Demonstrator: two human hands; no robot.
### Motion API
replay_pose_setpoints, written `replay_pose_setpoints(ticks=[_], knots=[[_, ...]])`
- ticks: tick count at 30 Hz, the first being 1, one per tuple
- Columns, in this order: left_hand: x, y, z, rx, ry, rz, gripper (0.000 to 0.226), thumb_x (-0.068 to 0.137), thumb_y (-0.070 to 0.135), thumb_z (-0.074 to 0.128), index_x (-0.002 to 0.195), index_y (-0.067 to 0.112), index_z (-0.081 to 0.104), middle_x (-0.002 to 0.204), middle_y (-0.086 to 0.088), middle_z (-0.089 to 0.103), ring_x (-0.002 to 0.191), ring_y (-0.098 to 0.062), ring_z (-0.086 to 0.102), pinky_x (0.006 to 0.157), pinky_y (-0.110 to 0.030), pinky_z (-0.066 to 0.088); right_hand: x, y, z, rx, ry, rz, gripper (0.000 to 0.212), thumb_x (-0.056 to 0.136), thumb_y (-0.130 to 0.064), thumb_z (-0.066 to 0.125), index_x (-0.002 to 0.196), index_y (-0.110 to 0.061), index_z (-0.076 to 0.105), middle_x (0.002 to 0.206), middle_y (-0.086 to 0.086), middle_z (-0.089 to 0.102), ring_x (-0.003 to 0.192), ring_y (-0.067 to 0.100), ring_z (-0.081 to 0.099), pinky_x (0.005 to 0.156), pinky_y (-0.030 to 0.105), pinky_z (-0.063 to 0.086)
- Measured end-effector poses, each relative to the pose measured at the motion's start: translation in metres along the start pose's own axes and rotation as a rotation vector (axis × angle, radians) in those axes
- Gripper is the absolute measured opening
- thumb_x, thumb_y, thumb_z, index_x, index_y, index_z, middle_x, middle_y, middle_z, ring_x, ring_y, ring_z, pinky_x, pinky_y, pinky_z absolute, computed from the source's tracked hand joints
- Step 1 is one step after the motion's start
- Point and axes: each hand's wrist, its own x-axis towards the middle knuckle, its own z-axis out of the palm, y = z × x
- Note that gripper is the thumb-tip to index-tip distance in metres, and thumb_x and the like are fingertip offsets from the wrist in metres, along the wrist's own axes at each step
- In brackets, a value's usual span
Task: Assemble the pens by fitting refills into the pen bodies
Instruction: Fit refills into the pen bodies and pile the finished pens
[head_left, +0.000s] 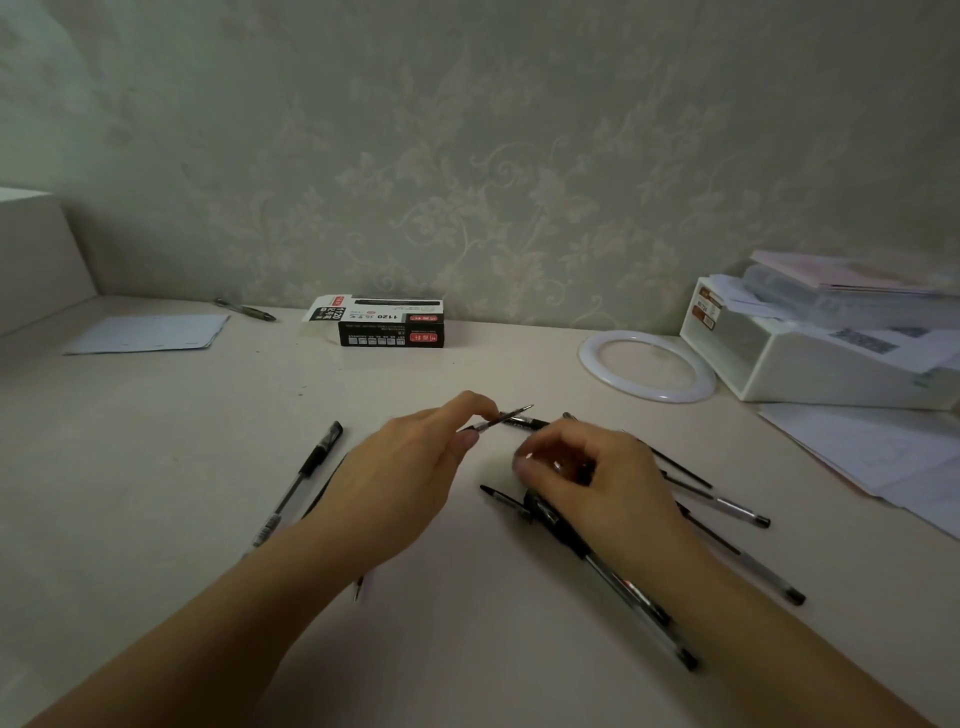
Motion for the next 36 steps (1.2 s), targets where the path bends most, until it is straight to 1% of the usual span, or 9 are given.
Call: replay_pose_setpoints(ticks=[4, 7, 11, 14, 19, 26, 29, 33, 36], knots=[[0.0, 0.001, 0.0, -0.002, -0.015, -0.003, 0.023, 0.101, 0.032, 0.037, 0.12, 0.039, 0.046, 0.064, 0.013, 0.045, 0.062, -0.009, 0.047, 0.059, -0.032, 0.043, -0.005, -0.004, 0.007, -0.404, -0.178, -0.207, 0.007, 0.083, -0.036, 0.069, 0.087, -0.032, 0.073, 0.079, -0.014, 0.062, 0.082, 0.006, 0.051, 0.075, 0.025, 0.037], [-0.001, 0.002, 0.0, -0.004, -0.021, -0.002, 0.023, 0.101, 0.032, 0.037, 0.12, 0.04, 0.047, 0.064, 0.014, 0.045, 0.06, -0.008, 0.046, 0.058, -0.032, 0.042, -0.006, -0.004, 0.012, -0.471, -0.202, -0.215, 0.013, 0.087, -0.039, 0.062, 0.094, -0.033, 0.072, 0.081, -0.014, 0.056, 0.086, 0.007, 0.047, 0.069, 0.017, 0.024], [0.0, 0.002, -0.001, -0.016, -0.018, -0.014, 0.023, 0.101, 0.033, 0.036, 0.121, 0.04, 0.046, 0.065, 0.011, 0.047, 0.061, -0.009, 0.047, 0.062, -0.036, 0.046, -0.006, -0.002, 0.012, -0.479, -0.2, -0.224, 0.016, 0.088, -0.037, 0.06, 0.099, -0.034, 0.072, 0.082, -0.015, 0.053, 0.086, 0.008, 0.048, 0.068, 0.022, 0.027], [0.0, 0.002, -0.001, -0.043, -0.003, -0.027, 0.024, 0.101, 0.034, 0.036, 0.122, 0.04, 0.045, 0.069, 0.006, 0.054, 0.061, -0.011, 0.05, 0.061, -0.037, 0.048, -0.004, -0.002, 0.009, -0.375, -0.115, -0.202, 0.014, 0.086, -0.038, 0.066, 0.098, -0.033, 0.073, 0.08, -0.016, 0.056, 0.08, 0.004, 0.051, 0.072, 0.022, 0.038], [-0.001, 0.006, 0.002, -0.11, 0.037, -0.006, 0.022, 0.1, 0.035, 0.036, 0.118, 0.043, 0.046, 0.068, 0.005, 0.056, 0.061, -0.003, 0.05, 0.054, -0.018, 0.04, -0.002, -0.001, 0.004, -0.227, 0.008, -0.079, 0.005, 0.085, -0.031, 0.071, 0.088, -0.032, 0.075, 0.076, -0.017, 0.062, 0.079, 0.0, 0.055, 0.065, 0.009, 0.037], [-0.002, 0.001, 0.005, -0.136, 0.006, -0.023, 0.022, 0.101, 0.031, 0.038, 0.117, 0.04, 0.049, 0.067, 0.001, 0.057, 0.057, -0.008, 0.048, 0.053, -0.025, 0.041, -0.001, 0.002, 0.006, -0.206, 0.025, -0.055, 0.009, 0.086, -0.022, 0.071, 0.087, -0.03, 0.075, 0.081, -0.015, 0.065, 0.077, -0.001, 0.056, 0.066, 0.007, 0.04], [-0.002, -0.001, 0.007, -0.158, 0.019, -0.001, 0.022, 0.1, 0.031, 0.038, 0.117, 0.041, 0.049, 0.066, 0.002, 0.057, 0.059, -0.009, 0.049, 0.054, -0.023, 0.04, 0.0, 0.0, 0.005, -0.042, 0.103, 0.044, 0.008, 0.087, -0.025, 0.071, 0.085, -0.032, 0.075, 0.078, -0.017, 0.069, 0.075, 0.0, 0.061, 0.066, 0.007, 0.044], [-0.001, 0.007, 0.009, -0.223, 0.019, 0.086, 0.02, 0.1, 0.032, 0.04, 0.117, 0.04, 0.049, 0.065, 0.008, 0.054, 0.056, -0.001, 0.051, 0.053, -0.01, 0.038, 0.0, -0.009, 0.001, 0.33, 0.014, 0.167, 0.007, 0.088, -0.032, 0.07, 0.088, -0.032, 0.078, 0.084, -0.012, 0.075, 0.083, 0.002, 0.07, 0.073, 0.011, 0.052], [-0.002, 0.012, 0.01, -0.266, 0.035, 0.145, 0.022, 0.1, 0.029, 0.042, 0.119, 0.036, 0.049, 0.064, 0.012, 0.052, 0.056, 0.006, 0.052, 0.053, -0.004, 0.037, 0.0, -0.013, 0.0, 0.463, 0.018, 0.242, 0.009, 0.086, -0.033, 0.07, 0.087, -0.03, 0.079, 0.085, -0.008, 0.077, 0.082, 0.001, 0.07, 0.071, 0.013, 0.051]])
